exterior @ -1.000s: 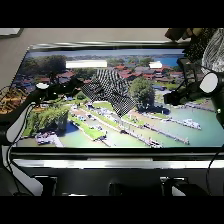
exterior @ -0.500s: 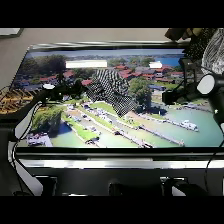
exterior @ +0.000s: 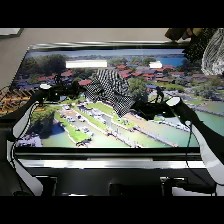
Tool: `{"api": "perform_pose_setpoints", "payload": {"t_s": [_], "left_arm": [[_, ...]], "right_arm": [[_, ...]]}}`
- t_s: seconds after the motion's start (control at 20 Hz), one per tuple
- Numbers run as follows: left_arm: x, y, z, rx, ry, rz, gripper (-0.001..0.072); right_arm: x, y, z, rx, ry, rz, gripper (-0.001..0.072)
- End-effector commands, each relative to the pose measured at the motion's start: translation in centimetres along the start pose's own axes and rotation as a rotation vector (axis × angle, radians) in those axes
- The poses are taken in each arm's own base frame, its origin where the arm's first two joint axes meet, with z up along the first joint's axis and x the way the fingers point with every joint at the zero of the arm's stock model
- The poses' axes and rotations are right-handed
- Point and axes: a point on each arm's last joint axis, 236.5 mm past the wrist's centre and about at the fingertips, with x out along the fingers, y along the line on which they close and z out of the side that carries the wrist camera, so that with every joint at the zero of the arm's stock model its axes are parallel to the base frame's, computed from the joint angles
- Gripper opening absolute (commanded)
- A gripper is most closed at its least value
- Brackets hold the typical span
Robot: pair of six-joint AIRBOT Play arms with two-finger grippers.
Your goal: Fold the clothes and pants, and hang the long-sleeved shirts on hangers.
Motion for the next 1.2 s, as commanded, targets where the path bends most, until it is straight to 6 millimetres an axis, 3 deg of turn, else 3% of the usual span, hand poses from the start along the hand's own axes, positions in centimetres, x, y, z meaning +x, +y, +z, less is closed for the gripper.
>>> {"api": "perform_pose_setpoints", "payload": {"t_s": [0.0,0.35,0.4,0.45,0.5,0.55,0.65,0.75,0.85,0.9,1.0,1.15], "left_arm": [[-0.1,0.1,0.2,-0.001,-0.006,0.002,0.0021],[-0.1,0.2,0.3,0.000,-0.011,0.004,0.0021],[-0.1,0.2,0.3,0.000,-0.012,0.004,0.0020],[-0.1,0.1,0.4,0.001,-0.012,0.004,0.0019],[-0.2,0.0,0.5,0.005,-0.015,0.004,0.0019],[-0.6,-0.4,0.6,0.023,-0.018,0.009,0.0018],[-2.0,-1.8,1.4,0.137,-0.029,0.054,0.0017],[-4.9,-4.5,3.6,0.246,-0.080,0.108,0.0017],[-9.0,-9.4,6.4,0.368,-0.172,0.126,0.0017],[-11.7,-12.7,7.7,0.438,-0.233,0.120,0.0017],[-17.9,-19.3,9.5,0.539,-0.374,0.114,0.0017],[-28.7,-28.0,9.3,0.658,-0.600,0.154,0.0017]], "right_arm": [[3.5,-0.3,0.7,0.076,-0.050,0.041,0.0666],[6.3,0.7,0.7,0.116,-0.079,0.104,0.0652],[6.5,0.8,0.9,0.125,-0.084,0.121,0.0582],[6.6,1.0,1.2,0.122,-0.094,0.131,0.0365],[6.4,1.2,1.6,0.110,-0.111,0.136,0.0063],[6.0,1.7,2.3,0.100,-0.133,0.142,0.0028],[3.5,4.6,4.5,0.012,-0.218,0.173,0.0027],[-1.3,9.4,7.2,-0.109,-0.332,0.212,0.0026],[-8.3,14.4,9.7,-0.182,-0.453,0.266,0.0026],[-12.6,16.7,10.9,-0.224,-0.527,0.283,0.0026],[-23.1,21.4,12.4,-0.332,-0.713,0.306,0.0026],[-37.9,26.8,10.1,-0.503,-0.973,0.298,0.0026]]}}
